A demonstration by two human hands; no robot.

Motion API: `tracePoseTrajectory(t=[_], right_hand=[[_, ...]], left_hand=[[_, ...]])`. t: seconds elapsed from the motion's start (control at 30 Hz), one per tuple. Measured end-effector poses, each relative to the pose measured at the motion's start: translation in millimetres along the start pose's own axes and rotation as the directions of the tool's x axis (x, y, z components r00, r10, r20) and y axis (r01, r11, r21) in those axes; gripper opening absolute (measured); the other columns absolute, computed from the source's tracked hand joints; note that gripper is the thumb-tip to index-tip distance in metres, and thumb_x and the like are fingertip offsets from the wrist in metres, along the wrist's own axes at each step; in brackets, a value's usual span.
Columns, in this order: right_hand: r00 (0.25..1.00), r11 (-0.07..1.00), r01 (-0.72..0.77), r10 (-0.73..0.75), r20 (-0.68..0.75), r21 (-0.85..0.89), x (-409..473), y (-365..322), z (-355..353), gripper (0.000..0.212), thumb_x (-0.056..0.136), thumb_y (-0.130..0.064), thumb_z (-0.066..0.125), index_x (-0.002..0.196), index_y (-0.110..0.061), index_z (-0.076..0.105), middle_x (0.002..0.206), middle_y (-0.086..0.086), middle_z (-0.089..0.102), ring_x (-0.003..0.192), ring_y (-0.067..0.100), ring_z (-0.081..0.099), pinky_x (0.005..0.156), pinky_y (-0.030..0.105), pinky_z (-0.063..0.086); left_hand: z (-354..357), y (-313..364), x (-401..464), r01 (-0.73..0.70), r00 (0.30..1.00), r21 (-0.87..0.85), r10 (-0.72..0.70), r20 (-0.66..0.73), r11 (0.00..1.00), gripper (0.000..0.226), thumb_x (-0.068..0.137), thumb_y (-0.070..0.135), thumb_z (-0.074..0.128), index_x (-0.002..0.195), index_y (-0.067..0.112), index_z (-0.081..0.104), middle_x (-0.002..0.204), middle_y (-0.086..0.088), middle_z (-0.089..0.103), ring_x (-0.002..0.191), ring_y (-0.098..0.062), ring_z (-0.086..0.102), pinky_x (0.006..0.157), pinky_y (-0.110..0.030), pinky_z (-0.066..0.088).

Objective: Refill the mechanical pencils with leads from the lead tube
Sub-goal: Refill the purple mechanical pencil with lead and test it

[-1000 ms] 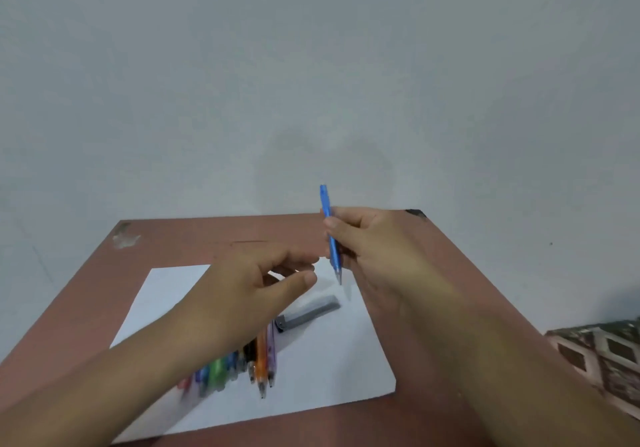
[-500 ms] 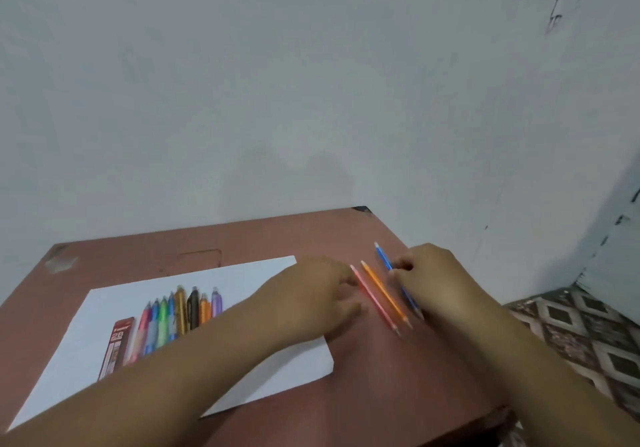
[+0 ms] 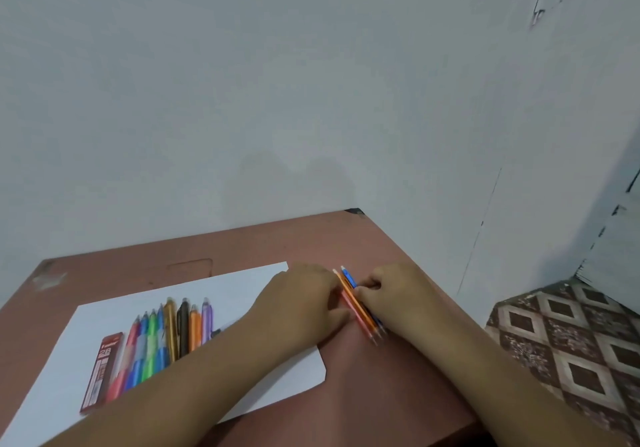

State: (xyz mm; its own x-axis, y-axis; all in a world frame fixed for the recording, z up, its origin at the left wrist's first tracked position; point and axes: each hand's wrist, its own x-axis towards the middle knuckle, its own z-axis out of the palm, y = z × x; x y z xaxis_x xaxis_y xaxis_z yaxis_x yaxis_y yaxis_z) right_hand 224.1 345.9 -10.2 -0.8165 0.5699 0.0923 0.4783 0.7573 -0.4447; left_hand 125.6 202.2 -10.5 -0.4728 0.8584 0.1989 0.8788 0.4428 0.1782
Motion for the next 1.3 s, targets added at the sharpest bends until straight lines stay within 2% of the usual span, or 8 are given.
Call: tracePoseTrajectory(t=[0.17, 0.3, 0.47, 0.6, 0.67, 0.83, 1.07, 1.3], right_hand=[[0.999, 0.999, 0.039, -0.039, 0.01, 0.025, -0.3, -12.4, 6.1, 0.022, 0.092, -0.034, 0.063, 0.078, -0.021, 0.073, 0.072, -0.005, 0.066, 0.065, 0.007, 0.061, 0.051, 0.017, 0.037], [0.999, 0.999, 0.032, -0.032, 0.011, 0.004, 0.3, -19.3, 3.5, 0.039, 0.094, -0.034, 0.064, 0.057, -0.023, 0.054, 0.06, -0.003, 0.054, 0.053, 0.008, 0.052, 0.047, 0.015, 0.029], [0.996, 0.996, 0.082, -0.083, -0.011, -0.03, 4.1, -29.5, -1.7, 0.022, 0.095, -0.039, 0.061, 0.08, -0.023, 0.068, 0.078, -0.005, 0.067, 0.07, 0.008, 0.061, 0.06, 0.023, 0.047], [0.965, 0.965, 0.262, -0.262, -0.033, 0.001, 7.3, -47.3, 5.4, 0.015, 0.094, -0.032, 0.059, 0.091, -0.024, 0.072, 0.083, -0.013, 0.066, 0.078, 0.005, 0.061, 0.072, 0.032, 0.056], [0.929, 0.929, 0.37, -0.37, 0.019, -0.022, 9.8, -61.7, 11.9, 0.017, 0.095, -0.028, 0.055, 0.097, -0.025, 0.072, 0.09, -0.015, 0.063, 0.085, 0.006, 0.06, 0.078, 0.035, 0.056], [0.763, 0.767, 0.639, -0.623, 0.174, -0.054, 20.1, -102.4, 32.1, 0.026, 0.103, -0.024, 0.053, 0.121, -0.032, 0.07, 0.114, -0.013, 0.063, 0.11, 0.009, 0.053, 0.087, 0.022, 0.04], [0.587, 0.594, 0.802, -0.766, 0.264, -0.062, 36.9, -140.5, 55.0, 0.027, 0.1, -0.024, 0.061, 0.121, -0.038, 0.07, 0.114, -0.014, 0.064, 0.105, 0.009, 0.051, 0.086, 0.026, 0.044], [0.465, 0.466, 0.882, -0.832, 0.302, -0.074, 49.3, -143.0, 66.0, 0.026, 0.093, -0.023, 0.071, 0.117, -0.033, 0.073, 0.112, -0.015, 0.069, 0.101, 0.007, 0.054, 0.086, 0.032, 0.053]], left_hand=[[-5.5, -13.6, -6.9, 0.035, 0.999, -0.03, -0.034, 0.014, 0.999, 0.026, 0.084, 0.056, 0.063, 0.091, 0.031, 0.064, 0.084, 0.011, 0.057, 0.081, -0.009, 0.054, 0.073, -0.029, 0.05], [-9.0, -18.2, -11.1, 0.079, 0.996, -0.13, -0.074, 0.04, 0.988, 0.026, 0.083, 0.054, 0.067, 0.098, 0.033, 0.065, 0.088, 0.012, 0.06, 0.08, -0.006, 0.056, 0.075, -0.028, 0.053], [-22.3, -34.5, -31.6, 0.122, 0.992, -0.227, -0.117, 0.035, 0.966, 0.045, 0.085, 0.058, 0.069, 0.125, 0.041, 0.06, 0.118, 0.027, 0.055, 0.101, 0.005, 0.048, 0.085, -0.015, 0.04], [-36.7, -68.5, -58.3, 0.219, 0.976, -0.208, -0.218, 0.028, 0.953, 0.049, 0.084, 0.065, 0.063, 0.129, 0.047, 0.054, 0.126, 0.03, 0.049, 0.118, 0.004, 0.047, 0.1, -0.021, 0.04], [-46.5, -87.2, -74.8, 0.279, 0.96, -0.196, -0.28, 0.021, 0.94, 0.045, 0.084, 0.066, 0.063, 0.125, 0.048, 0.055, 0.119, 0.032, 0.049, 0.116, 0.004, 0.049, 0.099, -0.023, 0.043], [-64.2, -130.5, -109.1, 0.403, 0.912, -0.173, -0.41, -0.004, 0.899, 0.03, 0.09, 0.06, 0.06, 0.118, 0.049, 0.059, 0.123, 0.027, 0.054, 0.101, 0.002, 0.055, 0.084, -0.021, 0.048], [-61.6, -161.8, -130.7, 0.468, 0.875, -0.182, -0.483, -0.045, 0.865, 0.025, 0.095, 0.059, 0.052, 0.114, 0.048, 0.063, 0.108, 0.026, 0.064, 0.082, 0.009, 0.062, 0.061, -0.006, 0.038], [-49.4, -172.8, -130.2, 0.455, 0.876, -0.27, -0.481, -0.035, 0.849, 0.02, 0.094, 0.058, 0.053, 0.107, 0.048, 0.064, 0.099, 0.025, 0.063, 0.079, 0.007, 0.066, 0.068, -0.019, 0.057]])
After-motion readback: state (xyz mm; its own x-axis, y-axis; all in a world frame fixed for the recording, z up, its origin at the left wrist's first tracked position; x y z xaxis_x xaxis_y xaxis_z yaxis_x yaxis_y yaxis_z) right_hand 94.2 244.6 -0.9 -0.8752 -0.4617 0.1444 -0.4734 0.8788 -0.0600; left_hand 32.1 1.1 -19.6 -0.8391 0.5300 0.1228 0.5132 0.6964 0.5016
